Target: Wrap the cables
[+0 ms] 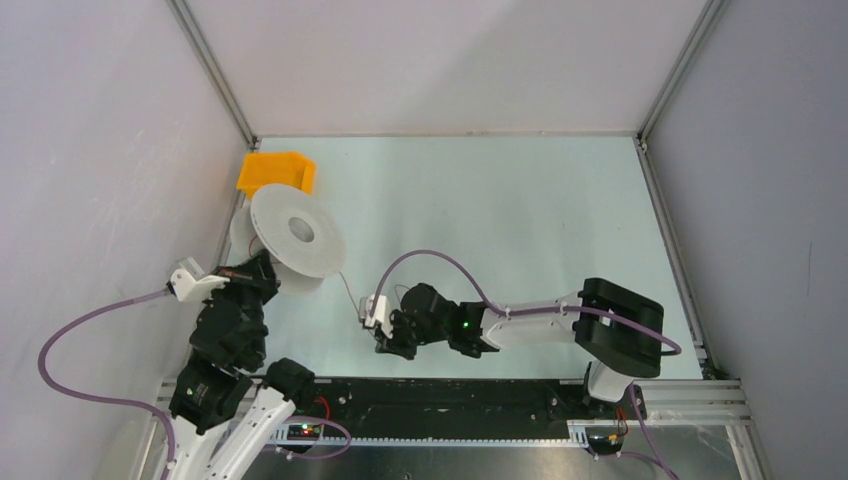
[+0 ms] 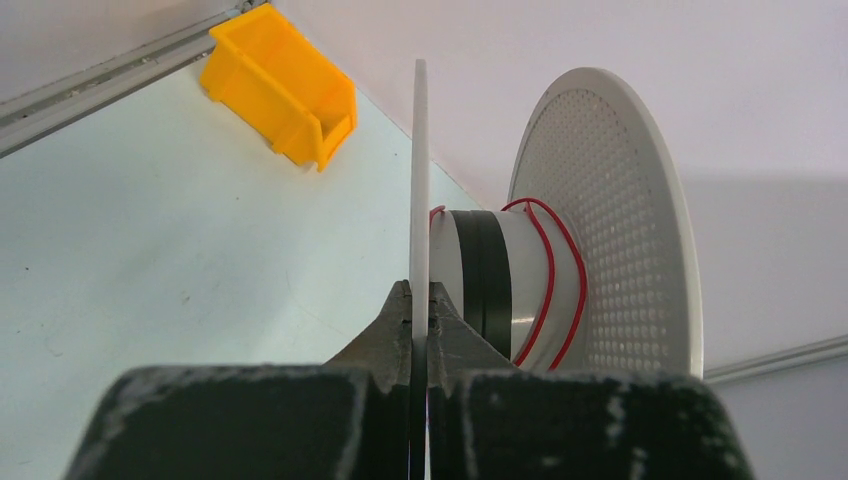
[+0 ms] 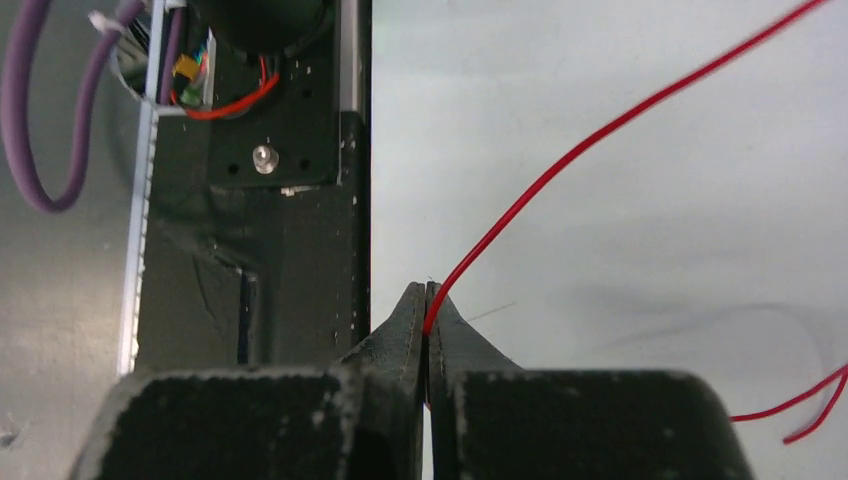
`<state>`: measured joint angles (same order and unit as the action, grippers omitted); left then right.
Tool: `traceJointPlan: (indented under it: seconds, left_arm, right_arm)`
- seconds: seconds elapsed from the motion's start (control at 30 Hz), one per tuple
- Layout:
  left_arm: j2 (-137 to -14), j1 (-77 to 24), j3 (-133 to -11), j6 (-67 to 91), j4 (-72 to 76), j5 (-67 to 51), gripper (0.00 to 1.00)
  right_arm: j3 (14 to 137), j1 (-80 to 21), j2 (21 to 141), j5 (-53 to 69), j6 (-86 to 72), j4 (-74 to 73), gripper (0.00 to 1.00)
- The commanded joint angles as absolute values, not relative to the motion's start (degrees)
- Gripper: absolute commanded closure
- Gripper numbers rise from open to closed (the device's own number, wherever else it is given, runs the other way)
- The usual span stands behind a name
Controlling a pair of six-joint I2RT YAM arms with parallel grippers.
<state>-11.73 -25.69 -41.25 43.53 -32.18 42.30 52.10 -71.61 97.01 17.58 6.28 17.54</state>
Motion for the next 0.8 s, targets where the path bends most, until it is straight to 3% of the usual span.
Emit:
traceJointPlan:
  seconds: [0.0, 0.43, 0.77]
  left_arm:
    - [-12.6, -25.2, -42.9, 43.8, -26.4, 45.9, 1.0]
    - [-13.8, -25.2, -43.3, 42.3, -27.7, 45.6, 1.0]
    - [-24.6, -25.3, -43.2, 28.0, -27.7, 28.3, 1.0]
  right_arm:
    - [53.3, -74.2, 93.9, 11.4, 9.7, 11.2, 1.0]
    - [53.5, -78.9, 88.3, 5.1, 13.3, 8.0, 1.0]
    - [62.0, -76.7, 85.2, 1.8, 19.1, 3.3, 0.97]
